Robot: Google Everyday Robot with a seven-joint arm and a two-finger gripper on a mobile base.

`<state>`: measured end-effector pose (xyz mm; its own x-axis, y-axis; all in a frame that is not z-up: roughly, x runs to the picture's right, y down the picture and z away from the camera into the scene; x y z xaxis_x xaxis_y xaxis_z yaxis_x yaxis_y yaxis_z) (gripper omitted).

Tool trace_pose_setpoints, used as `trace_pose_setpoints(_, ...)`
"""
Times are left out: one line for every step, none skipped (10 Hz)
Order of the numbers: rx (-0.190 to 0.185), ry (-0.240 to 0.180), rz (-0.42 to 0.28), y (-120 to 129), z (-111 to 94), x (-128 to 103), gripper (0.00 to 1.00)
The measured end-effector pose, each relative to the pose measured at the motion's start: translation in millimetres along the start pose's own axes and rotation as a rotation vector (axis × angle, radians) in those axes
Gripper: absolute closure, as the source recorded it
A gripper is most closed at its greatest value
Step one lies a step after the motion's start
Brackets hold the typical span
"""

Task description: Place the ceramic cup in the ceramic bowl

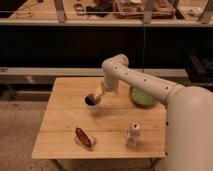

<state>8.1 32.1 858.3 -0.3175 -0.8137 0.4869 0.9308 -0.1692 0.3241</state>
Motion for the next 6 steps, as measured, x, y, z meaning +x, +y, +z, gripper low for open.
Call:
trace_pose_setpoints(0.001, 0.001, -0.001, -1, 0, 1, 0.34)
trace_pose_setpoints(0.004, 0.001, -0.002, -3, 1, 1, 0.44)
trace_pose_setpoints(0.007, 0.0, -0.005, -5, 1, 1, 0.55)
trace_pose_setpoints(0.009, -0.006, -0.015, -8, 2, 1, 0.64)
trace_pose_setpoints(0.012, -0.014, -0.025, -11, 4, -1, 0.75)
trace_pose_setpoints(0.017, -0.023, -0.031, -14, 5, -3, 0.84)
